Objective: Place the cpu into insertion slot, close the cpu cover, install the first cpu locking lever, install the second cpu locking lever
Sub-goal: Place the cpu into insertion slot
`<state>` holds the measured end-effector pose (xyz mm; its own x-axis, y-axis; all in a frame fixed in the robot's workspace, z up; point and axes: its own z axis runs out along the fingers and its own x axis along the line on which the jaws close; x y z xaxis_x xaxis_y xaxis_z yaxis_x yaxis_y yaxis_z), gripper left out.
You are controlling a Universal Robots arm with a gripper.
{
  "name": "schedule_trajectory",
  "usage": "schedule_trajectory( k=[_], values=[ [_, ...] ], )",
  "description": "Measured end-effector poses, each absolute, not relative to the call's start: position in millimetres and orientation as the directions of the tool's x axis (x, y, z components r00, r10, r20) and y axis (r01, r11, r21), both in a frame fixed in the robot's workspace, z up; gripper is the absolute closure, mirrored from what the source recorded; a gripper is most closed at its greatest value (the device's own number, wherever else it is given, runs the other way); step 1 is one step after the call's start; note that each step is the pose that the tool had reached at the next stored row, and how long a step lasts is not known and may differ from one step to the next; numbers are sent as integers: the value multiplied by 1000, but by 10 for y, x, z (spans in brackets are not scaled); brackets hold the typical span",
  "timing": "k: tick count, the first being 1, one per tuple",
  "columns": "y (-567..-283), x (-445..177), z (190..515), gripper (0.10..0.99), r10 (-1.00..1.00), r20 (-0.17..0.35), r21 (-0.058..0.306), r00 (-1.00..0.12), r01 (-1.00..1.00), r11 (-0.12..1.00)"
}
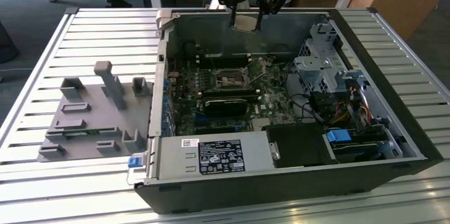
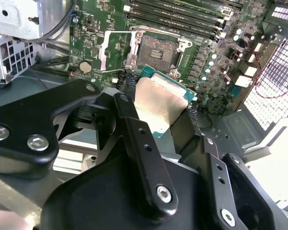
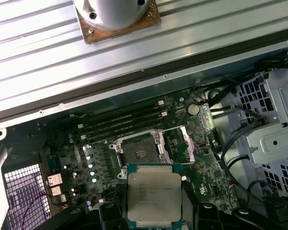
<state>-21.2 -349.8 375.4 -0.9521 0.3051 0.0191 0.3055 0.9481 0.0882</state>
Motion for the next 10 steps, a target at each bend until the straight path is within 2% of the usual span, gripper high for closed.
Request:
schedule_trajectory(
  k=[10],
  values=[
    [-3497, -212, 3750, 545, 358, 19, 87, -934, 358, 930]
  ],
)
